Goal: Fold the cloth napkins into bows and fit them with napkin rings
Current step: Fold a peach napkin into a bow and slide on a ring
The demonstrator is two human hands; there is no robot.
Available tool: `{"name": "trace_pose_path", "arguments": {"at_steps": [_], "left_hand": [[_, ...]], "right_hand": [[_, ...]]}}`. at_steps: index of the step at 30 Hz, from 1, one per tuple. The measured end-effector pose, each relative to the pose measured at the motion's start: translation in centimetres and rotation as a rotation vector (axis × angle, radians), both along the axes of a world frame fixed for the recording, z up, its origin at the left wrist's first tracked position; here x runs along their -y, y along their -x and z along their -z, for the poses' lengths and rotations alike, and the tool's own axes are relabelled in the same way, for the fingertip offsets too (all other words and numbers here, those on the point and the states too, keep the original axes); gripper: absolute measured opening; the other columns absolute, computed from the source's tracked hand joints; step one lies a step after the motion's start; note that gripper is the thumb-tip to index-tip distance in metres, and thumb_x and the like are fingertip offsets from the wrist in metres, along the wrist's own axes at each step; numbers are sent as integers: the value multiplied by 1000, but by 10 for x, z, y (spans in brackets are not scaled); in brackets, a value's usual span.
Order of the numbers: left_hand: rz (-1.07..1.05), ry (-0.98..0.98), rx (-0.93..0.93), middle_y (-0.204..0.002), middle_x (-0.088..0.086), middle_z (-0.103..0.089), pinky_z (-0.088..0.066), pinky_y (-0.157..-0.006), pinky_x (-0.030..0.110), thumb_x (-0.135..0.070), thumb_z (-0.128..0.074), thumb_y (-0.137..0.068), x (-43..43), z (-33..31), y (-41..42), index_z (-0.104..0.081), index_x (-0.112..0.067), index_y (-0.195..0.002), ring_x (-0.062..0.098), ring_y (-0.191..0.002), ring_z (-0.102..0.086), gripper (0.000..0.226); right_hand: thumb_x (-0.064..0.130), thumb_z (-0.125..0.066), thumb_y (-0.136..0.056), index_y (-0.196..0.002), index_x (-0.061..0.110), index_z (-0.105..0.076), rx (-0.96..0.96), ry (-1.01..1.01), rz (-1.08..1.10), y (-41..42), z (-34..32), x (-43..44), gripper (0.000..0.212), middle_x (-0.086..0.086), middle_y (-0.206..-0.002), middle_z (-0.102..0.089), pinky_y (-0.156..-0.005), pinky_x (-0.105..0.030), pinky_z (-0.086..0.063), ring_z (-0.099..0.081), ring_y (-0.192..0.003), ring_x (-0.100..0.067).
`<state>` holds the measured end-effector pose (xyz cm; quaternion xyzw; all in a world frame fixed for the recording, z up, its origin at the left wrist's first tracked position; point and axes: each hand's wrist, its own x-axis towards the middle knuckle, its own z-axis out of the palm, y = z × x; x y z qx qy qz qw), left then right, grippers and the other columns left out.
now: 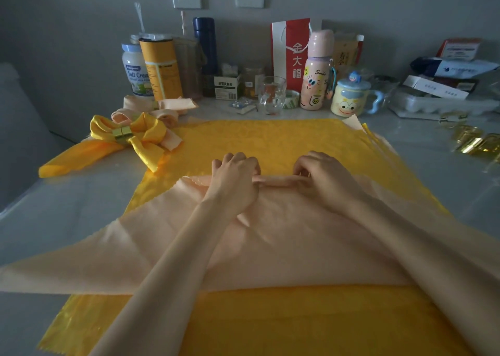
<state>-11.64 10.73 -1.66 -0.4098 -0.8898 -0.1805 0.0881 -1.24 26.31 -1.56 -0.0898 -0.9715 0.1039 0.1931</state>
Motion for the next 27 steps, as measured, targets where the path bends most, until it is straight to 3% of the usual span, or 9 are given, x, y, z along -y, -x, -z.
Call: {"name": "trace_pose_path", "arguments": {"at_steps": [3,8,11,15,17,19,21,23,27], "left_hand": [[13,-59,160,-110,-1,-57,-39,-89,33,-31,-58,-85,2,-10,-7,-62,-23,-98,19,-109,-48,15],[19,26,298,-100,0,-61,-48,-74,30,-21,-52,-88,3,-11,-6,-57,-23,-88,21,-94,-57,5],[55,82,434,-98,-1,-55,-40,-69,26,-21,-53,-91,6,-12,-2,-56,-21,-95,18,-87,-51,5],[126,86,549,-91,-4,-51,-40,-64,23,-16,-58,-90,11,-15,4,-59,-16,-107,15,-85,-49,16],[121,70,558,-96,-2,-51,-41,-67,23,-15,-60,-89,12,-15,5,-55,-17,-114,15,-88,-50,25],[73,114,492,-115,4,-47,-41,-84,27,-21,-59,-91,9,-12,4,-51,-21,-124,21,-107,-47,35],[22,185,370,-128,6,-41,-30,-101,34,-26,-55,-93,7,-11,2,-54,-24,-124,26,-125,-35,31],[-20,195,313,-130,4,-40,-25,-103,37,-27,-53,-94,6,-12,-1,-57,-26,-120,27,-128,-30,27],[-44,106,243,-123,2,-49,-28,-99,37,-21,-52,-92,3,-9,-5,-58,-23,-115,25,-123,-39,24]], "right_hand": [[4,-55,-80,-89,15,-57,67,-13,-7,-3,-7,5,14,0,-93,-55,-72,-27,-36,-50,-92,-18],[5,-51,-79,-87,25,-53,407,81,-41,-9,-26,10,22,3,-96,-49,-80,-30,-45,-51,-93,-17],[18,-52,-88,-86,22,-54,383,102,-16,-7,-22,13,5,2,-96,-51,-82,-32,-45,-53,-92,-17],[26,-58,-88,-73,25,-54,287,168,-13,-3,-12,10,15,3,-88,-48,-80,-31,-43,-51,-88,-17],[23,-59,-88,-74,26,-57,295,220,-41,-4,-14,7,14,3,-91,-51,-81,-26,-41,-50,-89,-14],[15,-60,-87,-81,19,-63,293,258,-73,-6,-16,6,8,3,-93,-55,-78,-20,-40,-52,-90,-12],[13,-60,-86,-85,20,-61,254,289,-73,-8,-16,7,7,5,-93,-58,-74,-19,-42,-54,-89,-12],[12,-61,-85,-92,18,-60,204,318,-56,-7,-14,8,9,5,-92,-60,-73,-20,-44,-56,-86,-12],[13,-59,-84,-98,16,-62,109,233,-14,-4,-7,10,14,2,-93,-58,-77,-28,-45,-55,-85,-14]]}}
